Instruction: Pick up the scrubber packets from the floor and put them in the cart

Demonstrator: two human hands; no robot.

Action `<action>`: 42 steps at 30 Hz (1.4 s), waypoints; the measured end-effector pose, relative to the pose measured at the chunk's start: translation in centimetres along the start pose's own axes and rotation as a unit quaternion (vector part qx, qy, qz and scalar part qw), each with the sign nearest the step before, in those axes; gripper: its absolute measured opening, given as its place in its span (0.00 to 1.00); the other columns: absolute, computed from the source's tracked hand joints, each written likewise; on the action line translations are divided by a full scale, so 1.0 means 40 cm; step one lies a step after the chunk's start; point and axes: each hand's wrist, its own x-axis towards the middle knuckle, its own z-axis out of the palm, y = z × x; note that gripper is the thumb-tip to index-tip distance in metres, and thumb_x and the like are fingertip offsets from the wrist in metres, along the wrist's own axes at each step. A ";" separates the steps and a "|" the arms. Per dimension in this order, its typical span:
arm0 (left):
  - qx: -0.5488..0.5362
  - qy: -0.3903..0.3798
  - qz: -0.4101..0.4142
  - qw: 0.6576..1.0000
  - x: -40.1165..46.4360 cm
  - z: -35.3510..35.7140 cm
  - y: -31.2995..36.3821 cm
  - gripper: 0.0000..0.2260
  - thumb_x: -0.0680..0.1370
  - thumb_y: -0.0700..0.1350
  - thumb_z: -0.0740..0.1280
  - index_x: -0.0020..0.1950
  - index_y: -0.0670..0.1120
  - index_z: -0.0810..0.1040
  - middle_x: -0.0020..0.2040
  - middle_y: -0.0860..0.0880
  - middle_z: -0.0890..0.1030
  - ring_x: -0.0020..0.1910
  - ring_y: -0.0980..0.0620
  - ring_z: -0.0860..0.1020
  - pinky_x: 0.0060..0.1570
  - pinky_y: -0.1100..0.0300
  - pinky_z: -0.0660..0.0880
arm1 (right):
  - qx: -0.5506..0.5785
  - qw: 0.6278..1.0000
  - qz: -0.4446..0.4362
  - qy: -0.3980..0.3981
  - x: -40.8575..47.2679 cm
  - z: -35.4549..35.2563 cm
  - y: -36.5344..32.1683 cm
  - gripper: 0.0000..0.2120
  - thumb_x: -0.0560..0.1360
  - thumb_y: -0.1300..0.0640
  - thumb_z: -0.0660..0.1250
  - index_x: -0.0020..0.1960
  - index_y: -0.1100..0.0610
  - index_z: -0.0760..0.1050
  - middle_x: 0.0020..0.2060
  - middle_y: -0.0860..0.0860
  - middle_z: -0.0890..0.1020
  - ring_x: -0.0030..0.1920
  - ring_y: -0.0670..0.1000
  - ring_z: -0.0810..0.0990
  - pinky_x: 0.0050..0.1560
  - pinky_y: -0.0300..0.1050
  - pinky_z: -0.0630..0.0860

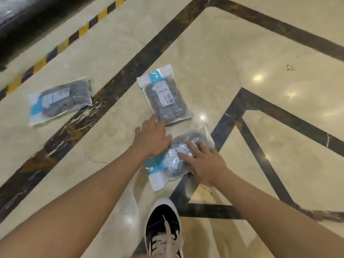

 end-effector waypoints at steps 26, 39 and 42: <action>-0.424 -0.034 -0.326 0.844 -0.101 0.169 -0.032 0.41 0.64 0.55 0.84 0.69 0.40 0.70 0.66 0.43 0.77 0.60 0.43 0.79 0.59 0.51 0.78 | 0.385 0.801 0.459 0.002 -0.078 0.055 0.184 0.49 0.52 0.19 0.70 0.57 0.56 0.74 0.55 0.57 0.80 0.57 0.62 0.78 0.53 0.55 0.79; -0.555 -0.045 -0.268 0.786 -0.451 -0.250 0.106 0.12 0.72 0.39 0.80 0.51 0.48 0.82 0.42 0.52 0.87 0.36 0.57 0.86 0.35 0.63 0.82 | 0.617 0.695 0.359 0.085 -0.434 -0.237 -0.021 0.40 0.62 0.48 0.84 0.66 0.56 0.67 0.55 0.51 0.79 0.54 0.53 0.80 0.54 0.54 0.81; -0.575 -0.019 -0.267 0.773 -0.606 -0.405 0.138 0.15 0.70 0.39 0.81 0.52 0.48 0.81 0.47 0.50 0.88 0.41 0.54 0.87 0.41 0.59 0.84 | 0.648 0.683 0.321 0.102 -0.559 -0.380 -0.049 0.38 0.59 0.43 0.84 0.63 0.55 0.75 0.53 0.51 0.84 0.51 0.52 0.85 0.51 0.54 0.84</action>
